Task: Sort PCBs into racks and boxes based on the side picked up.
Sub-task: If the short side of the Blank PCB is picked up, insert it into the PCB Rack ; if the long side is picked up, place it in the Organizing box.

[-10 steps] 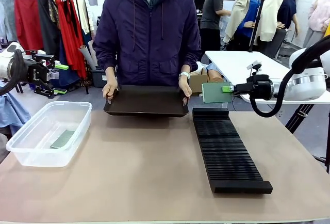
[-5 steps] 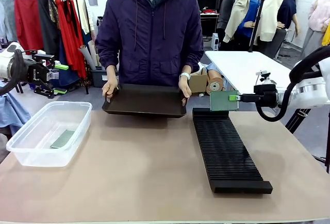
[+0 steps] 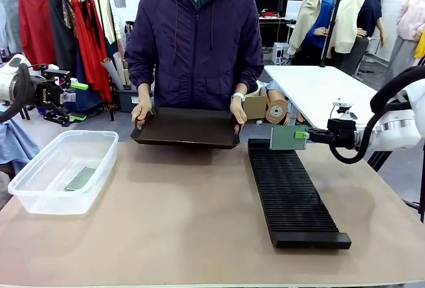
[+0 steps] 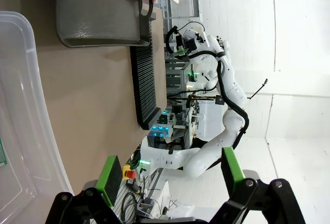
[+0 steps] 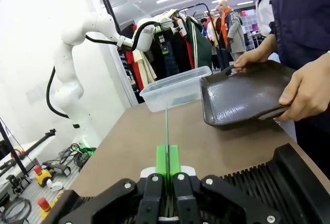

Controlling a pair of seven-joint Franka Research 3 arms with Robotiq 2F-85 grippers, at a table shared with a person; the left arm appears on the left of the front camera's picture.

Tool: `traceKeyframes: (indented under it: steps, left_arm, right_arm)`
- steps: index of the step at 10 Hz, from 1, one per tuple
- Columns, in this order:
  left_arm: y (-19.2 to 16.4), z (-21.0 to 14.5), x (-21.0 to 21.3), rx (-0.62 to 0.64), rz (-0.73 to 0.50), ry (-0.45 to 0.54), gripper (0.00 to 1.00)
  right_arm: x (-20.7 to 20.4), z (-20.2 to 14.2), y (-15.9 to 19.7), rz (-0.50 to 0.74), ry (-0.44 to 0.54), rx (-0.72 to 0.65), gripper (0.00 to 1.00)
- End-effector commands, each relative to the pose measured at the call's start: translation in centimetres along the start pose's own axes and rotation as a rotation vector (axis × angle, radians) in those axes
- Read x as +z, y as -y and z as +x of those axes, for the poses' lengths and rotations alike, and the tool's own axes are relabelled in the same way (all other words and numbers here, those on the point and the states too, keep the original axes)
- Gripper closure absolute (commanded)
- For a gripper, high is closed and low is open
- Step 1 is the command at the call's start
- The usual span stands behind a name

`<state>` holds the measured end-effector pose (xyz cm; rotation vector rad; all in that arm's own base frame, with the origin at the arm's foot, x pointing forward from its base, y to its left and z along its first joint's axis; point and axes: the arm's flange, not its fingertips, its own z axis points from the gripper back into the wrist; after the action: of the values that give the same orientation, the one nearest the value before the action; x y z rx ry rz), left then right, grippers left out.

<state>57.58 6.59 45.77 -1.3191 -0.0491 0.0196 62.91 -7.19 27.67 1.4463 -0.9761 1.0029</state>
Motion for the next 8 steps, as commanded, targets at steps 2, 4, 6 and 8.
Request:
traceKeyframes:
  steps: [2,4,6,8]
  left_arm:
    - [0.2,-0.1,0.0,0.007,0.004,0.007,0.00]
    - [0.2,-0.1,0.0,0.007,0.004,0.007,0.00]
    - [0.2,-0.1,0.0,0.007,0.004,0.007,0.00]
    - [0.2,-0.1,0.0,0.007,0.004,0.007,0.00]
  right_arm:
    - [-1.0,-1.2,0.2,0.025,-0.032,0.092,1.00]
    - [-0.9,-2.1,0.5,0.040,-0.029,0.113,1.00]
    - [-0.7,-3.2,0.9,0.045,-0.048,0.131,1.00]
    - [-0.4,-4.1,1.2,0.019,-0.042,0.163,1.00]
